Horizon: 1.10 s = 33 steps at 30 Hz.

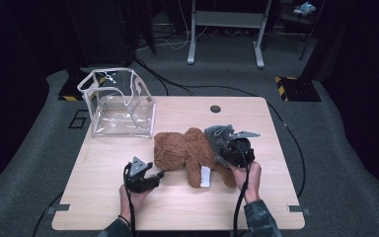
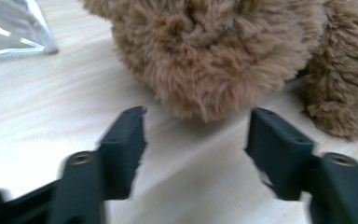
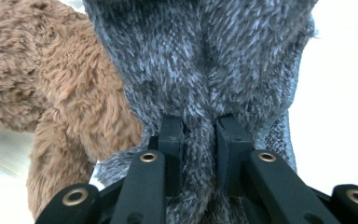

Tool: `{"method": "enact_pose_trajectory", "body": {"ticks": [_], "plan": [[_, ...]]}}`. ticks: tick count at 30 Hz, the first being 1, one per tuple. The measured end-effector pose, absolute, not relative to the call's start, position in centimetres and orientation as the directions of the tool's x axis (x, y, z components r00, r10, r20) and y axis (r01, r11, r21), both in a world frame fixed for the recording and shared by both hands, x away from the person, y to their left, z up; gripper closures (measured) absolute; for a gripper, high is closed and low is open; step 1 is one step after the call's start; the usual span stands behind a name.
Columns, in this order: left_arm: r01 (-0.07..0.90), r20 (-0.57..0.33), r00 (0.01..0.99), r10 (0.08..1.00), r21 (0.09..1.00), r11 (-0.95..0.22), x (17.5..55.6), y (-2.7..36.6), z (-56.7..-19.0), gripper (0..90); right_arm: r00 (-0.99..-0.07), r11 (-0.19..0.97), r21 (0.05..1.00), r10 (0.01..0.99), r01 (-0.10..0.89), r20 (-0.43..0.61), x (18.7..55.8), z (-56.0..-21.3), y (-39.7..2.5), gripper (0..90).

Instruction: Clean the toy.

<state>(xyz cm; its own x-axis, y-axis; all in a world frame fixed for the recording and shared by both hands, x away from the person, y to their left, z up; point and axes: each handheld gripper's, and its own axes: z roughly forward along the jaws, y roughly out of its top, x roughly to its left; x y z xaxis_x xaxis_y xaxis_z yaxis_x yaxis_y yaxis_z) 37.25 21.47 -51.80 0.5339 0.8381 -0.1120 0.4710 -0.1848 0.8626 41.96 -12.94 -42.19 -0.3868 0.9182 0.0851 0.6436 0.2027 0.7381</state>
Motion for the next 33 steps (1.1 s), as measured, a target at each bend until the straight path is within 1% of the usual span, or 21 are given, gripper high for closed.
{"method": "enact_pose_trajectory", "body": {"ticks": [4,6,8,10,13,18,22,24,26,28,29,31,32,33], "plan": [[0.478,-0.121,0.552,0.825,0.857,-0.193,36.0,20.5,-51.5,20.4,-0.377,0.185,0.754,0.922,0.631,0.089,40.9,-42.2,-14.1,75.0],[0.471,-0.109,0.563,0.819,0.857,-0.210,35.5,19.9,-51.1,15.6,-0.364,0.177,0.755,0.927,0.631,0.087,40.4,-42.1,-14.7,75.1],[0.464,-0.107,0.573,0.813,0.859,-0.214,35.0,19.4,-50.8,14.8,-0.356,0.178,0.759,0.932,0.627,0.075,40.0,-42.0,-15.4,75.0],[0.465,-0.128,0.576,0.807,0.864,-0.195,34.7,18.9,-50.6,14.1,-0.343,0.166,0.763,0.936,0.624,0.077,39.5,-42.0,-16.0,75.0],[0.469,-0.137,0.587,0.798,0.861,-0.197,34.2,17.8,-50.5,12.9,-0.331,0.168,0.760,0.942,0.628,0.065,39.0,-42.2,-16.9,75.0],[0.503,-0.192,0.610,0.769,0.843,-0.189,34.3,15.2,-50.9,12.2,-0.303,0.139,0.756,0.950,0.639,0.081,38.4,-42.8,-18.4,75.0],[0.516,-0.199,0.628,0.753,0.830,-0.211,34.8,12.6,-51.2,12.0,-0.292,0.126,0.747,0.952,0.652,0.094,38.4,-43.5,-18.9,75.0],[0.512,-0.179,0.629,0.756,0.828,-0.230,35.1,11.5,-51.0,12.0,-0.289,0.128,0.749,0.953,0.650,0.088,38.3,-43.6,-19.1,75.0],[0.539,-0.202,0.620,0.759,0.812,-0.224,35.6,10.7,-50.9,13.5,-0.289,0.130,0.749,0.954,0.650,0.086,38.3,-43.7,-19.2,75.1],[0.556,-0.189,0.594,0.782,0.799,-0.230,36.1,9.5,-51.2,17.5,-0.287,0.138,0.741,0.955,0.657,0.077,38.4,-43.8,-19.4,75.1],[0.561,-0.186,0.588,0.787,0.795,-0.231,36.2,9.2,-51.4,23.5,-0.285,0.146,0.737,0.956,0.661,0.066,38.4,-43.7,-19.5,75.1],[0.562,-0.152,0.563,0.812,0.791,-0.242,36.4,8.8,-51.7,26.0,-0.283,0.136,0.741,0.956,0.658,0.076,38.2,-43.8,-19.6,75.1],[0.575,-0.180,0.555,0.812,0.789,-0.218,36.6,8.9,-51.9,31.7,-0.283,0.137,0.743,0.956,0.655,0.073,38.1,-43.9,-19.7,75.0],[0.572,-0.172,0.549,0.818,0.791,-0.217,36.7,9.0,-52.0,37.0,-0.284,0.133,0.744,0.956,0.655,0.079,37.9,-44.1,-19.8,75.1]]}}
